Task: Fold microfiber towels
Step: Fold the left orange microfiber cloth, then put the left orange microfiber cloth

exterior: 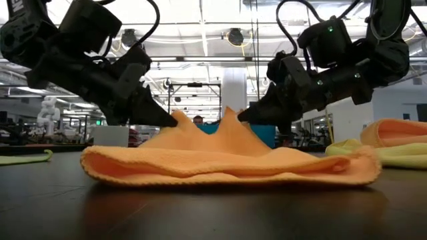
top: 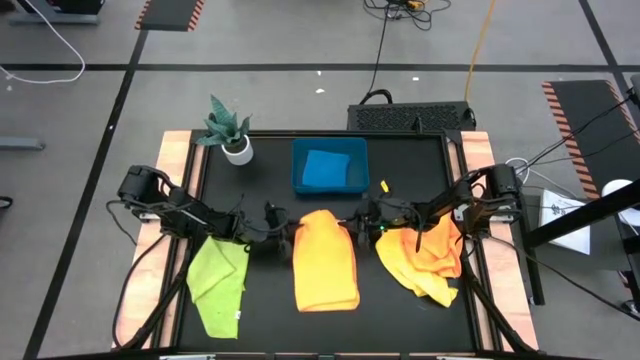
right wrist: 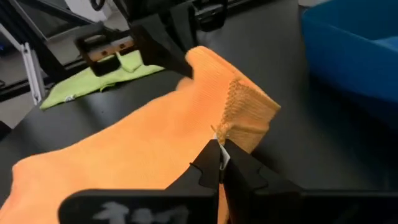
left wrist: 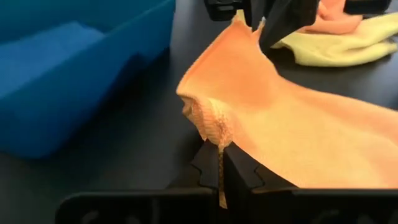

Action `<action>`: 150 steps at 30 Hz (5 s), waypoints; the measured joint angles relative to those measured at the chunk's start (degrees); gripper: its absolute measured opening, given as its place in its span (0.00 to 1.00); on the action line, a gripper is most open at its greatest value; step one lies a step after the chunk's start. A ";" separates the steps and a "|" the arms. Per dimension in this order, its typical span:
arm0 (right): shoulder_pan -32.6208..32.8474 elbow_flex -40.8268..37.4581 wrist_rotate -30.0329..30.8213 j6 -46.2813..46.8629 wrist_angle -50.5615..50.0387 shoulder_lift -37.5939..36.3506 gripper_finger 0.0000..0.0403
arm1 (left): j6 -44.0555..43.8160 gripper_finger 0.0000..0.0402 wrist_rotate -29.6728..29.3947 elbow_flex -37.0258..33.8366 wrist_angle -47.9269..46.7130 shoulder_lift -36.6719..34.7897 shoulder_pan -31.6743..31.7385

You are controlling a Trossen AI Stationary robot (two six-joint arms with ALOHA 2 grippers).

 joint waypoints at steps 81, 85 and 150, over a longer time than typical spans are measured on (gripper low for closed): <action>31.30 3.19 0.15 -0.84 -4.54 4.67 0.29 | 2.11 0.23 7.15 16.76 -12.62 8.67 -29.05; 31.18 3.18 0.17 -1.67 -4.50 4.67 0.34 | 2.98 0.29 8.14 17.42 -11.39 8.16 -29.16; 12.31 12.00 -17.86 7.97 -19.16 8.78 0.69 | -40.75 0.54 14.44 3.09 -14.49 1.05 -17.63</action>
